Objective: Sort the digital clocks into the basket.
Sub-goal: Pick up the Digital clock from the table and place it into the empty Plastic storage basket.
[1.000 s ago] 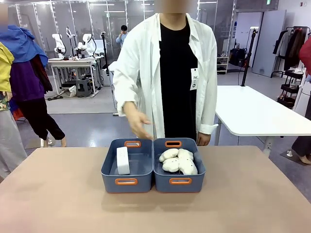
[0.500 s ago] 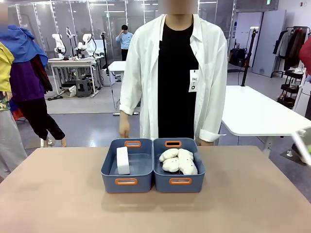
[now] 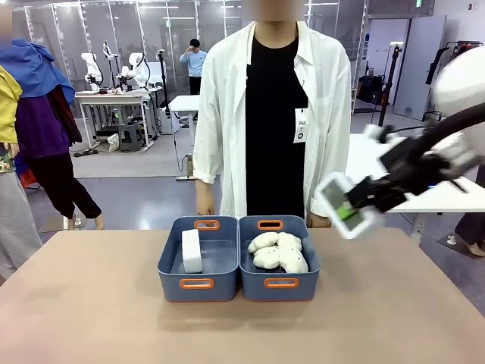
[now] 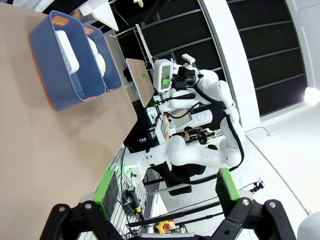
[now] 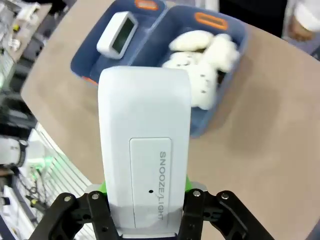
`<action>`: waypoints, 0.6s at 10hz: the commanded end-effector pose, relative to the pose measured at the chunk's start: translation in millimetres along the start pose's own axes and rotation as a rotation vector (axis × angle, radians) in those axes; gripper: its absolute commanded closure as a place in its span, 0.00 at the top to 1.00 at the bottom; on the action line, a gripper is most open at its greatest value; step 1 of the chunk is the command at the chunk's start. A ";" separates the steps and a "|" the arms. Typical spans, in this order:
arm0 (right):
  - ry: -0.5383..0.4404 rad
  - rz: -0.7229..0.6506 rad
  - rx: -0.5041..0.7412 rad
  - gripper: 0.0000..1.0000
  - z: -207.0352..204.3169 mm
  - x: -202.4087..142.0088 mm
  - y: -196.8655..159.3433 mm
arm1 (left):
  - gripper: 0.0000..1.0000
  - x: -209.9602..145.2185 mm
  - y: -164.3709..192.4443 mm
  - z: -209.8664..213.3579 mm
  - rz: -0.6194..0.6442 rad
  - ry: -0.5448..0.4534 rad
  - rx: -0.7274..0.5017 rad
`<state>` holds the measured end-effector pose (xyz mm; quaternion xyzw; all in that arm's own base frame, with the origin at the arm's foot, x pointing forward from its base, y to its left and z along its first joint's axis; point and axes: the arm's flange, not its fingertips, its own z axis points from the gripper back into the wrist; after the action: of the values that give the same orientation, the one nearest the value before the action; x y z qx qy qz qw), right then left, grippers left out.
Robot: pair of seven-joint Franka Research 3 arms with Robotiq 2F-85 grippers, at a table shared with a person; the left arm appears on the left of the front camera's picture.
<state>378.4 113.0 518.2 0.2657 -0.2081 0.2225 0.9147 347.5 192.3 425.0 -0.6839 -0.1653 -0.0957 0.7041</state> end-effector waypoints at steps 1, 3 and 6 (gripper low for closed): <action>0.080 0.023 -0.070 0.13 -43.7 39.6 24.8 | 1.00 -3.5 -5.5 0.3 0.007 0.005 -0.001; 0.149 0.026 -0.105 0.13 -98.1 84.9 53.8 | 1.00 -3.5 -5.5 0.3 0.007 0.005 -0.001; 0.272 0.028 -0.106 0.13 -175.1 142.3 81.2 | 1.00 -3.5 -5.5 0.3 0.007 0.005 -0.001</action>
<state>478.9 291.3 473.4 0.1913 -0.1186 0.2695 0.9363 347.5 192.0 425.3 -0.6838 -0.1653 -0.0961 0.7041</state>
